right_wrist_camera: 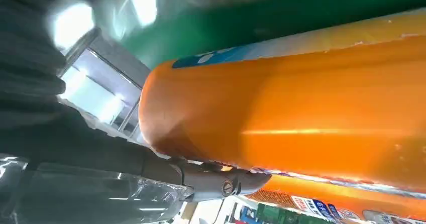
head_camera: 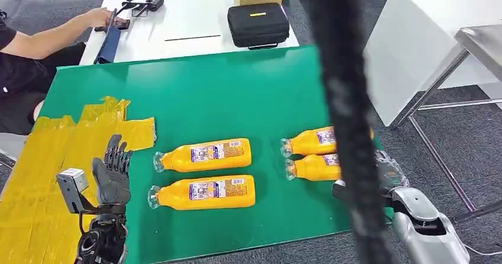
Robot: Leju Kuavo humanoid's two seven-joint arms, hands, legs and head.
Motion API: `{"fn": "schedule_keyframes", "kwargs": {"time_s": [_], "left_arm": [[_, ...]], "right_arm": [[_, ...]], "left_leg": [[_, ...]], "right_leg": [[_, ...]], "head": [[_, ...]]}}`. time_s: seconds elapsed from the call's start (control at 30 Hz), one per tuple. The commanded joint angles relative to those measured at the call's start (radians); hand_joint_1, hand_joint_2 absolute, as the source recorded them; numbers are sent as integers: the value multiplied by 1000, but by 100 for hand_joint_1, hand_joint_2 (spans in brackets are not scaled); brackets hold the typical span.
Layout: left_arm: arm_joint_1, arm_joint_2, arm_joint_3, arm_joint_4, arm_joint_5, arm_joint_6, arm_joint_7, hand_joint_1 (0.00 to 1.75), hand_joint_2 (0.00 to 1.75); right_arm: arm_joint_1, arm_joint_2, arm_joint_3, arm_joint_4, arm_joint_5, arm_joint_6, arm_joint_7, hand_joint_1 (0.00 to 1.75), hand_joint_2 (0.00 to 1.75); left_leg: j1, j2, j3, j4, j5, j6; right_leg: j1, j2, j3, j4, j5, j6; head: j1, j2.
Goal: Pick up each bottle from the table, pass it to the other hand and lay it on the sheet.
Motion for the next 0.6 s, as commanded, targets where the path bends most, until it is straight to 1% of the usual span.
{"fn": "schedule_keyframes", "kwargs": {"time_s": [0.03,0.07,0.1,0.13,0.2,0.27,0.33,0.4,0.43,0.47,0.5,0.53,0.6], "left_arm": [[-34,18,-19,70,3,0,2,0,0],[-34,18,-19,70,3,0,2,0,0],[-34,18,-19,70,3,0,2,0,0],[-34,18,-19,70,3,0,2,0,0],[-34,18,-19,70,3,0,2,0,0],[-34,18,-19,70,3,0,2,0,0],[-44,22,-33,86,8,3,-1,0,0],[-42,20,-36,88,8,3,-2,0,0],[-37,19,-37,88,9,2,-5,0,0],[-31,20,-41,87,10,2,-10,0,0],[-28,24,-48,85,14,4,-14,0,0],[-29,25,-52,88,18,7,-16,0,0],[-35,23,-55,89,21,8,-17,0,0]], "right_arm": [[19,40,32,111,-3,10,2,0,175],[19,40,32,111,-3,10,2,0,175],[19,40,32,111,-3,10,2,0,175],[19,40,32,111,-3,10,2,0,175],[19,40,32,111,-3,10,2,0,175],[19,40,32,111,-3,10,2,0,175],[-3,49,32,145,13,17,-8,0,175],[-1,59,35,149,16,17,-3,0,175],[4,69,38,148,17,15,-1,0,175],[23,73,34,136,21,9,1,61,175],[38,72,27,118,29,11,1,141,175],[41,56,30,124,32,18,-5,175,175],[29,29,31,150,19,36,-26,175,175]], "left_leg": [[3,-1,3,-1,0,-4],[3,-1,4,-1,-1,-5],[2,-1,3,-1,0,-3],[3,-2,4,-1,0,-4],[2,-1,4,-1,0,-3],[3,-1,4,-1,0,-3],[3,-2,5,-1,0,-4],[2,-1,4,-1,0,-3],[3,-1,5,-1,0,-4],[3,-1,5,-1,0,-4],[3,-2,6,-2,0,-3],[3,-2,6,-2,0,-4],[2,-3,6,-1,0,-3]], "right_leg": [[3,-3,5,-3,0,-1],[3,-3,6,-3,0,-2],[2,-2,5,-2,0,-1],[3,-3,6,-3,0,-1],[2,-2,5,-2,0,-1],[2,-2,6,-3,0,-1],[3,-3,7,-3,0,-1],[2,-2,6,-2,0,-1],[3,-3,7,-3,0,-1],[3,-3,7,-3,0,-1],[2,-3,7,-3,0,-1],[3,-3,8,-4,0,-1],[2,-4,8,-3,-1,-1]], "head": [[0,0],[0,0],[0,0],[0,0],[0,0],[0,0],[0,0],[0,0],[0,0],[0,0],[0,0],[1,0],[0,0]]}}
